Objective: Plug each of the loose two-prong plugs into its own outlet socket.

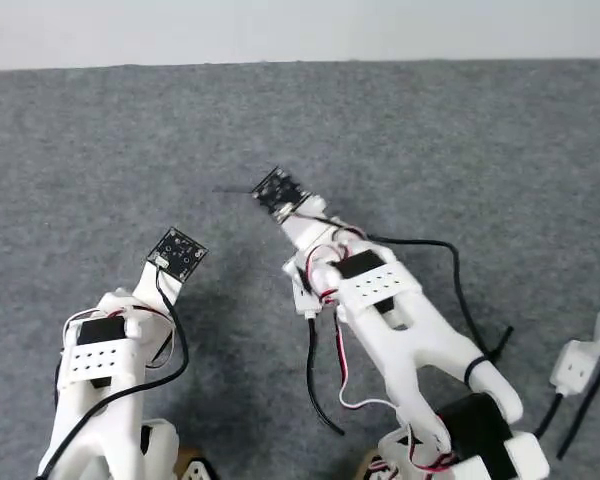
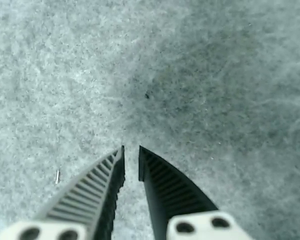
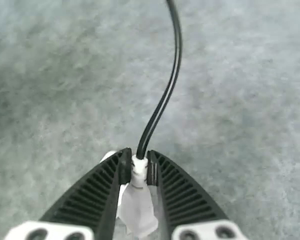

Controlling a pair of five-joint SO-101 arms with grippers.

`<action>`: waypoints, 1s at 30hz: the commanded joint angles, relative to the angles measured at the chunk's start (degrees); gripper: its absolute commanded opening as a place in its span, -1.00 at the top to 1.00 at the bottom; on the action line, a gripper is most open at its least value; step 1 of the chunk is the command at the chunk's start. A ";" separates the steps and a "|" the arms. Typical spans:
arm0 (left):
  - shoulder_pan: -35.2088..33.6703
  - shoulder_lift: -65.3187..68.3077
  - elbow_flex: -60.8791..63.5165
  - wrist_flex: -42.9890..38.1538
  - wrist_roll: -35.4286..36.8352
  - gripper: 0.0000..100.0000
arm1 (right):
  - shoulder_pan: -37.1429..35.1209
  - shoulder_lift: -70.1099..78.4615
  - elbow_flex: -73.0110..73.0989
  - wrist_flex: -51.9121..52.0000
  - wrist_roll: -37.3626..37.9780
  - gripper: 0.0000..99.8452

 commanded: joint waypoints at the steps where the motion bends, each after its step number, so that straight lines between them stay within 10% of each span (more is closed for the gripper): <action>1: -0.35 -1.32 -0.40 -1.14 0.53 0.91 | -0.40 -2.51 -0.79 -1.45 0.09 0.98; 9: -1.93 -1.32 -0.48 -1.14 0.53 0.91 | 5.32 -9.80 -3.52 19.30 -9.67 0.98; 20: -1.67 -1.32 -0.48 -1.14 0.53 0.91 | 19.30 6.64 -10.99 22.20 -10.11 0.65; 30: -1.49 -1.32 -0.48 -1.23 0.53 0.91 | 22.73 3.12 -13.01 28.79 -13.71 0.98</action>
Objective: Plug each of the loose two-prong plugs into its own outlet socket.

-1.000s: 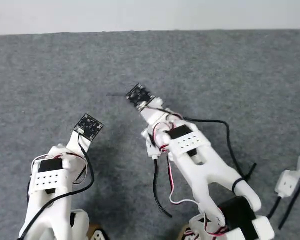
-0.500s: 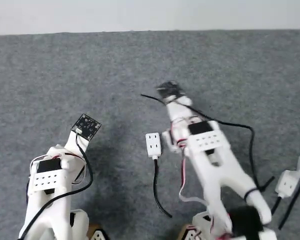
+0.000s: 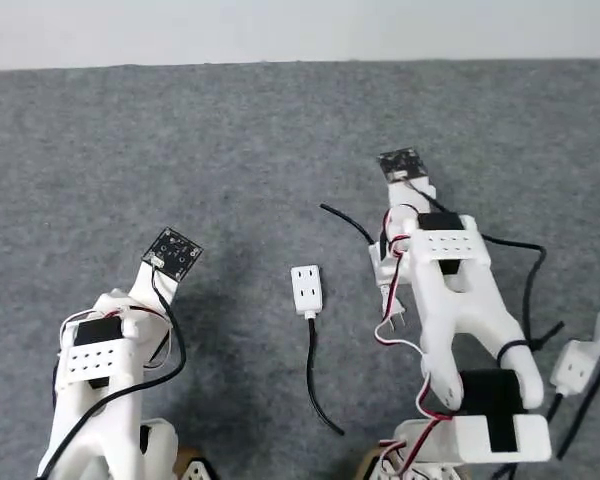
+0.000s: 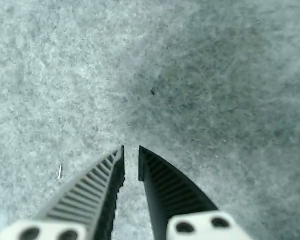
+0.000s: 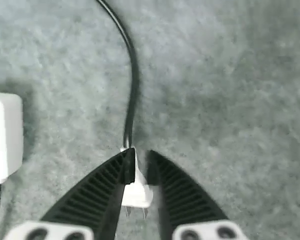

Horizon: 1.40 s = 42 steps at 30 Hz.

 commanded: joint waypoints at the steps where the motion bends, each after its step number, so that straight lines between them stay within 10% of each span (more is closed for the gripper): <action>1: -0.35 -1.32 -0.48 -1.23 0.53 0.91 | 0.31 -4.53 -0.88 1.10 -1.05 0.98; 42: -0.62 -1.32 -0.48 -1.85 0.53 0.91 | -3.12 5.05 -2.81 2.95 6.95 0.75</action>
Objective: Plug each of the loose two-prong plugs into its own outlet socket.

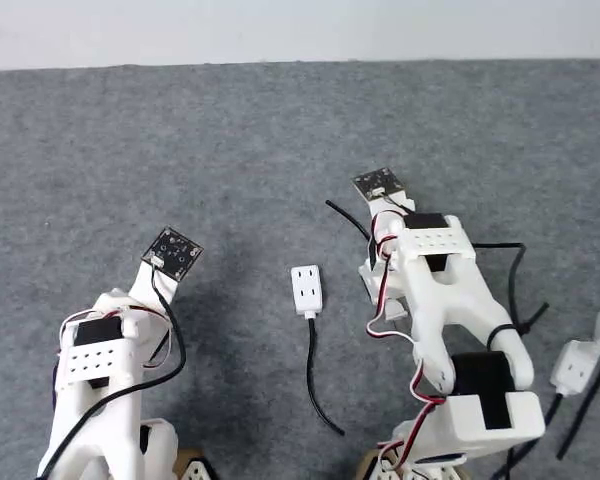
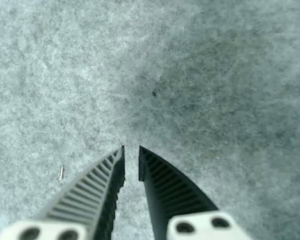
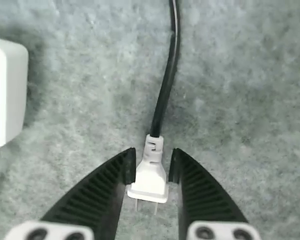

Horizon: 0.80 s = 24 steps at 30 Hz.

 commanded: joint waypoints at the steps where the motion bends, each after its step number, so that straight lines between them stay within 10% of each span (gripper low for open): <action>1: -0.62 -1.32 -0.48 -1.41 0.53 0.91 | -0.22 0.66 -2.29 0.13 1.14 0.75; 24: -0.35 -0.79 -1.19 -1.67 1.85 0.91 | -1.80 -3.82 -15.21 14.73 3.25 0.98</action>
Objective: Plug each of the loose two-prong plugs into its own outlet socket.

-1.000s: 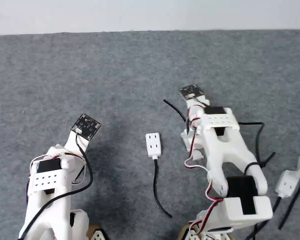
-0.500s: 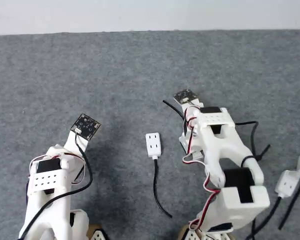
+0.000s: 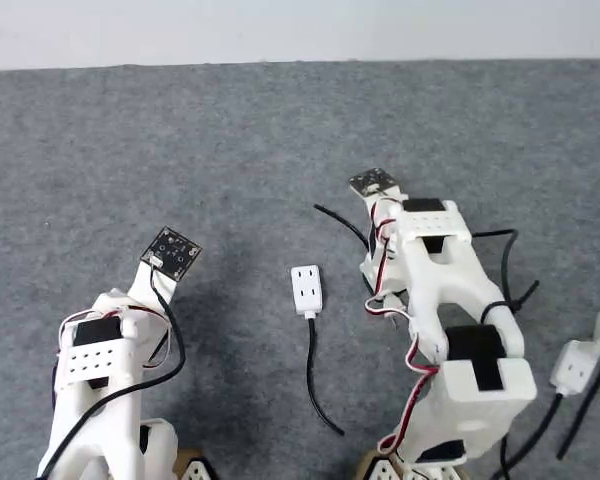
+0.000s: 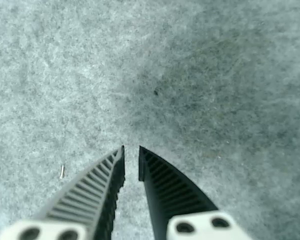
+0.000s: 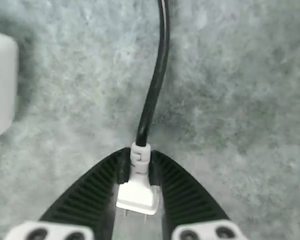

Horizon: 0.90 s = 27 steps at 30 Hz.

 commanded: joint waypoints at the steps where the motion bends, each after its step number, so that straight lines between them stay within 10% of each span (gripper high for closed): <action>1: 0.00 -0.26 -1.54 -2.20 3.60 0.91 | -3.82 -13.32 -4.84 7.43 -3.08 0.98; 18: 3.78 29.27 -22.11 8.79 -0.09 0.91 | -41.10 -39.52 3.34 -1.98 -19.08 0.98; 27: 10.99 28.92 -21.93 7.82 -1.41 0.91 | -41.01 -39.52 15.12 -15.34 -21.63 0.98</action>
